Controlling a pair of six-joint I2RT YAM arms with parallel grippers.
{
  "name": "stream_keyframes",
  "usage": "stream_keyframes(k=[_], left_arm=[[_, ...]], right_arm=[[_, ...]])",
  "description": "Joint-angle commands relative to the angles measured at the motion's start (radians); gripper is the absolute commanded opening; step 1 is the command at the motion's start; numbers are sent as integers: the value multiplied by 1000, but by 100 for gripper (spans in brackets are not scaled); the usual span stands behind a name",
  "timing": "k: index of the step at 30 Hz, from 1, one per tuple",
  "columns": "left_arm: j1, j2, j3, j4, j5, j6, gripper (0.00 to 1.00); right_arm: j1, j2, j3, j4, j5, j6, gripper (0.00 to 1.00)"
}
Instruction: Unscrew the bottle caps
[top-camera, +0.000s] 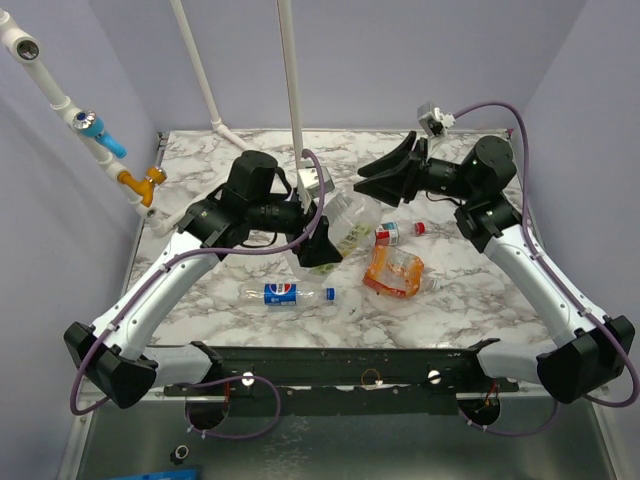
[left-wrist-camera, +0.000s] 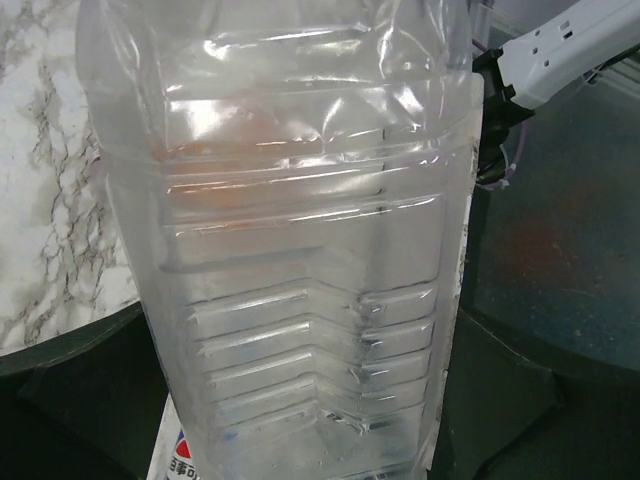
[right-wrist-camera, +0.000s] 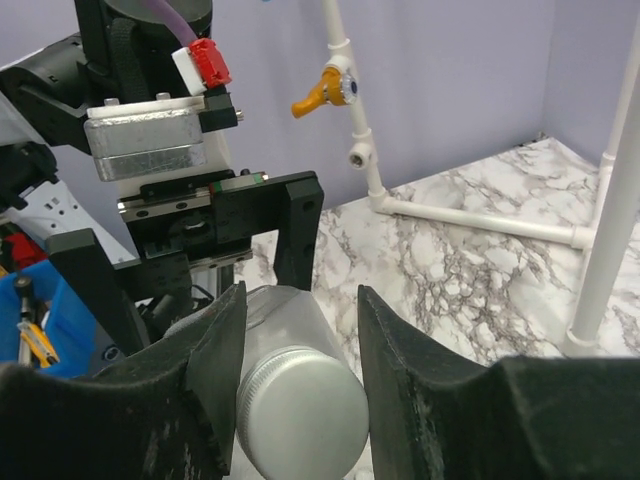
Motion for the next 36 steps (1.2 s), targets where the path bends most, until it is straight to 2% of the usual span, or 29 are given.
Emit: stream_keyframes(k=[1,6,9,11,14,18,22,25,27,29,36], left_arm=[[-11,-7,31,-80,81,-90,99],[-11,-47,27,-38,-112,-82,99],[-11,-74,2,78,-282,-154,99],[-11,-100,-26,134,-359,-148,99],[-11,-141,-125,198,-392,-101,99],[-11,-130,-233,205,-407,40,99],[-11,-123,-310,143,-324,266,99],[-25,-99,-321,49,-230,433,99],[-55,-75,-324,27,-214,493,99],[-101,-51,-322,18,-202,556,99],[-310,0,-341,21,-195,784,99]], right_arm=[[-25,26,37,-25,189,-197,0],[-25,-4,6,-34,170,-283,1],[-25,-21,4,-53,206,-302,1],[-25,-16,12,-76,242,-307,1],[-25,-1,10,-84,289,-286,1],[-25,18,-9,-96,395,-217,1],[-25,0,-72,-113,511,-166,1],[-25,-2,-98,-152,607,-143,12],[-25,4,-101,-184,660,-125,14],[-25,14,-104,-213,696,-106,27],[-25,17,-137,-248,743,-68,46]])
